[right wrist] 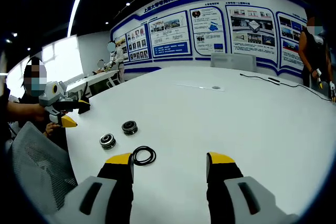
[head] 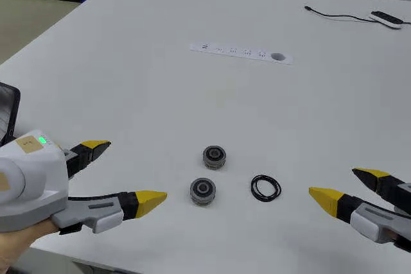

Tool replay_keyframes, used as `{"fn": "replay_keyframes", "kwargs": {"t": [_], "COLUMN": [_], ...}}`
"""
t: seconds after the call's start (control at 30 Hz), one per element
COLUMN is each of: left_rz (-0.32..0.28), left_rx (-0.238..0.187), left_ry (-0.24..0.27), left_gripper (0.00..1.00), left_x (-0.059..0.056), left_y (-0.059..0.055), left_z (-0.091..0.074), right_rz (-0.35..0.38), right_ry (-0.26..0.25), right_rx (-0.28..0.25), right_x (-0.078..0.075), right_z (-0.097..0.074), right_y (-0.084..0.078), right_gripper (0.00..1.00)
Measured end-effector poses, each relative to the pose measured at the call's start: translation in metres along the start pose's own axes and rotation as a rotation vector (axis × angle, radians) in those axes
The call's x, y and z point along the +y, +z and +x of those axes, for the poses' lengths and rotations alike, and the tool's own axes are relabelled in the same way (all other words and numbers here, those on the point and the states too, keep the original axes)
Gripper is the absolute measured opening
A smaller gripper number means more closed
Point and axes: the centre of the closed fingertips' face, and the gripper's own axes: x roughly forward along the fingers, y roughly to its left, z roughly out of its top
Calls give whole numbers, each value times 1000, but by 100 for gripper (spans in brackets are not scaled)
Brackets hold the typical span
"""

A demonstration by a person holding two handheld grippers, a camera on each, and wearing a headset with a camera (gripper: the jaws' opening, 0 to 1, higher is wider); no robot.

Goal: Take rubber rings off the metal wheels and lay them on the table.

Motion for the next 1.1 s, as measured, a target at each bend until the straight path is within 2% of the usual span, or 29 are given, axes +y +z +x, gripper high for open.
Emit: {"fn": "replay_keyframes", "kwargs": {"t": [0.17, 0.23, 0.4, 0.63, 0.93, 1.1], "left_rz": [-2, -3, 4, -6, 9, 13], "left_rx": [0, 1, 9, 5, 19, 25], "left_ry": [0, -2, -5, -2, -10, -12], "left_gripper": [86, 85, 85, 84, 83, 82], "left_x": [0, -1, -2, -1, -4, -3], "left_y": [0, 0, 0, 1, -2, -2], "left_z": [0, 1, 2, 2, 2, 2], "right_rz": [14, 48, 72, 77, 83, 74], "right_ry": [0, 4, -11, 3, 4, 5], "right_rx": [-4, -18, -33, -38, -32, -14], "right_x": [0, 0, -7, -3, -2, -1], "right_z": [3, 4, 5, 5, 5, 5], "right_y": [2, 5, 9, 9, 7, 4], "right_gripper": [57, 57, 57, 58, 59, 60]}}
